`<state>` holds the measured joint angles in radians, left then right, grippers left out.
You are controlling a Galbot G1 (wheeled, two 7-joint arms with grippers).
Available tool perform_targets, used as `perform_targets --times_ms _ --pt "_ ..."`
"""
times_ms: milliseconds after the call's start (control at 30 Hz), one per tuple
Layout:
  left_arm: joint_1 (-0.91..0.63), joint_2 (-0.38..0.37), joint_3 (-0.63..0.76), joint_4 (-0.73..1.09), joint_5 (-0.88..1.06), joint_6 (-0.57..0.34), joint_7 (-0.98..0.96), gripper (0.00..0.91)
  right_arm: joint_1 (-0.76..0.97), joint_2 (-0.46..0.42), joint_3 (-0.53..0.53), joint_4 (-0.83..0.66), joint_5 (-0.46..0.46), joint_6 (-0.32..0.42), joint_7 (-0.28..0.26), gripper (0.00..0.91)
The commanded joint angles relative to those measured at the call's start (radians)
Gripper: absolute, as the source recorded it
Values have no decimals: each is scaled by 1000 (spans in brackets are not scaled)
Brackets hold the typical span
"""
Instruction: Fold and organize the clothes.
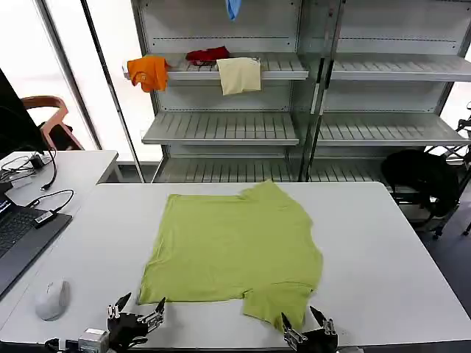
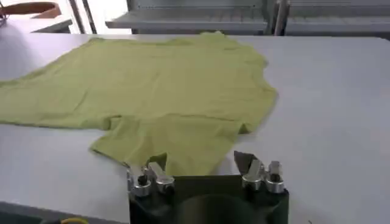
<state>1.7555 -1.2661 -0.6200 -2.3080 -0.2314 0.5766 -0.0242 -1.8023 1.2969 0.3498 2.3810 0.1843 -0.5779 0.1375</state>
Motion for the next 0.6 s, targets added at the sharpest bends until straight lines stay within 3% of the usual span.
perform_targets --times_ms 33,600 --pt "3 -1 6 7 12 1 9 10 -1 1 -7 -9 -4 -2 1 0" --pt "-20 -4 9 12 5 0 45 0 15 14 8 25 11 -1 3 0"
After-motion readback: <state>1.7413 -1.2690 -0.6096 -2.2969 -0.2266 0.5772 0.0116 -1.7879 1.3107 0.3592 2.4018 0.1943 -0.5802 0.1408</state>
